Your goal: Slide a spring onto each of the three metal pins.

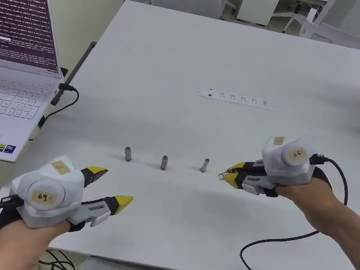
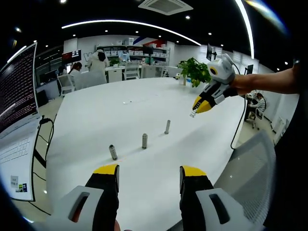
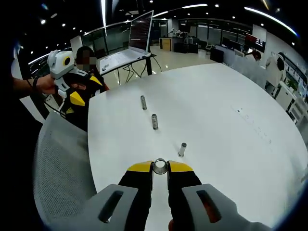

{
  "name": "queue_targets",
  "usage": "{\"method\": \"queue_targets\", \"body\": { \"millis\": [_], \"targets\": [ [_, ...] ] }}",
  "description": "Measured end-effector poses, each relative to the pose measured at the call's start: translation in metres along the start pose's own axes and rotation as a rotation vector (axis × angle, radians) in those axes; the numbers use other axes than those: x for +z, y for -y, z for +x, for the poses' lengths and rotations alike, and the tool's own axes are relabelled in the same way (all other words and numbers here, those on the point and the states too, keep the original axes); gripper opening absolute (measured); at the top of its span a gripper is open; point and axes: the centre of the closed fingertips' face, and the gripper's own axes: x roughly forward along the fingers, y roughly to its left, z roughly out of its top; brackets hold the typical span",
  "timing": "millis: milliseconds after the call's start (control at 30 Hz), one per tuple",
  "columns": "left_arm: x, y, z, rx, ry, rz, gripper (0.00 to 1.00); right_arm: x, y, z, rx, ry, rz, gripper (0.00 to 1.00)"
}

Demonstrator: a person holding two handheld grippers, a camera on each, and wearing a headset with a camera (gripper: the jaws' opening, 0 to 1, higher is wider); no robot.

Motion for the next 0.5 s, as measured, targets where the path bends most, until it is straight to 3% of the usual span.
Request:
{"method": "queue_targets", "body": {
  "millis": [200, 500],
  "targets": [
    [-0.006, -0.012, -0.006, 0.029, -0.002, -0.036, 0.5, 0.006, 0.016, 0.012, -0.014, -0.024, -0.02, 0.09],
    [-0.015, -0.017, -0.012, 0.054, -0.017, -0.074, 0.51, 0.016, 0.033, 0.031, -0.017, -0.034, -0.03, 0.09]
  ]
}}
